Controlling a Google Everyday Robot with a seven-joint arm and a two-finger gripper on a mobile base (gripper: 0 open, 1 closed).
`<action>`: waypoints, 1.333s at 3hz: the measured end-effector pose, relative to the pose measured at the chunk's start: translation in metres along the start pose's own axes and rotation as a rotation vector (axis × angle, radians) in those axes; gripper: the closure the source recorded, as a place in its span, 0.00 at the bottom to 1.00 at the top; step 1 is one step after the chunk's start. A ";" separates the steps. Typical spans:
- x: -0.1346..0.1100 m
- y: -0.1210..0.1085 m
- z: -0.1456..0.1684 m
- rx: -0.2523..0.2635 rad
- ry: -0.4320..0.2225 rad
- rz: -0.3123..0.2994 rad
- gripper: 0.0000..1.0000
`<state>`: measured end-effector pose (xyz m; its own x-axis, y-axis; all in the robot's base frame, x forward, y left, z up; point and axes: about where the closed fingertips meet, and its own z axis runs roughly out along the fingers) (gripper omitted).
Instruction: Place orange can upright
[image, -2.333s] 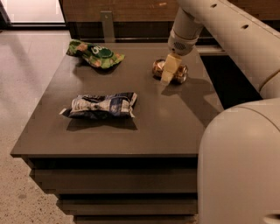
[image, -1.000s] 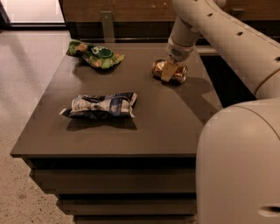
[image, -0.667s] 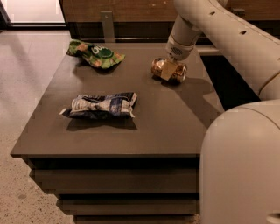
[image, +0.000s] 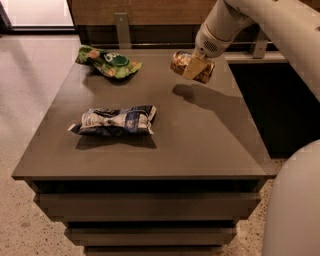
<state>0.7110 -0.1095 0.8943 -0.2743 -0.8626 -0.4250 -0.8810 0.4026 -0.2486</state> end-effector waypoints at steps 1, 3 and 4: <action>-0.005 0.011 -0.012 -0.019 -0.147 -0.009 1.00; 0.002 0.026 -0.024 -0.065 -0.463 0.019 1.00; 0.001 0.028 -0.027 -0.071 -0.482 0.023 1.00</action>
Offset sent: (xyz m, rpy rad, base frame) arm -0.0423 -0.0027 0.0285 0.4895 -0.1503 0.1517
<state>0.6757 -0.1077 0.9108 -0.0992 -0.6068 -0.7887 -0.9055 0.3837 -0.1813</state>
